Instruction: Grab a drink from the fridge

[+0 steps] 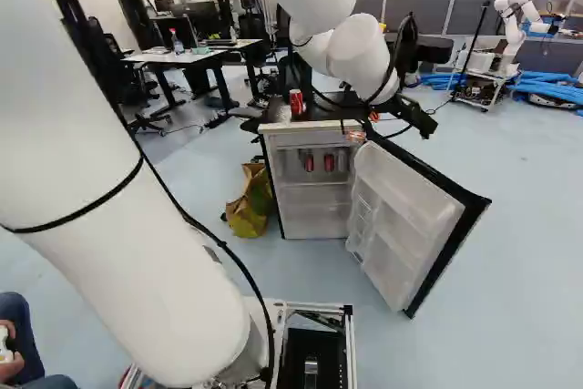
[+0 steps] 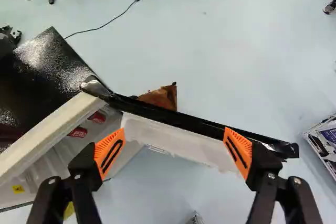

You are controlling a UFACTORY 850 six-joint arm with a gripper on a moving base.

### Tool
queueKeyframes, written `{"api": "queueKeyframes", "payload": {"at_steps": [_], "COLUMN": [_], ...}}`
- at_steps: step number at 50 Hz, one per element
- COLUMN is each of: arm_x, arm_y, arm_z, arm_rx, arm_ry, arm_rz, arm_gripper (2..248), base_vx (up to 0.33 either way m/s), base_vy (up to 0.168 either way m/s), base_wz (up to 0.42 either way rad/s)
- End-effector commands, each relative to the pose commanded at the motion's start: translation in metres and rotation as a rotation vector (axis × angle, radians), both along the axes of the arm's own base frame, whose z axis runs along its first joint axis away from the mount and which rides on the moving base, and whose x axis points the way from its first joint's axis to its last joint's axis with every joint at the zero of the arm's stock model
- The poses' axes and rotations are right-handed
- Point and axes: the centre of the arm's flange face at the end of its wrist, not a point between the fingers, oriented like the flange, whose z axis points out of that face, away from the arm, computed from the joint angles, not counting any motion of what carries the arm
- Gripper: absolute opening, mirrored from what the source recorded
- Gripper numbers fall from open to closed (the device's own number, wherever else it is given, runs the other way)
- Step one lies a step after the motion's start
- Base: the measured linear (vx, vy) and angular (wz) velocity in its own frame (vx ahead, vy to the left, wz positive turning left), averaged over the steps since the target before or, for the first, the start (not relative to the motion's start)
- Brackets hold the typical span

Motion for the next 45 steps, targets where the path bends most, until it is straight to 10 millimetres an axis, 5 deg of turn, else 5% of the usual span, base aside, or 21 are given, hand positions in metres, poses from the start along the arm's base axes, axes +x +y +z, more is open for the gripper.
{"api": "queueKeyframes", "payload": {"at_steps": [45], "arm_x": [0.035], "arm_y": [-0.078], "arm_z": [-0.008], "arm_rx": [0.071], "arm_ry": [0.072], "arm_rz": [-0.061], "arm_gripper": [247], "base_vx": [0.0], "base_vy": [0.0], "base_wz": [0.0]}}
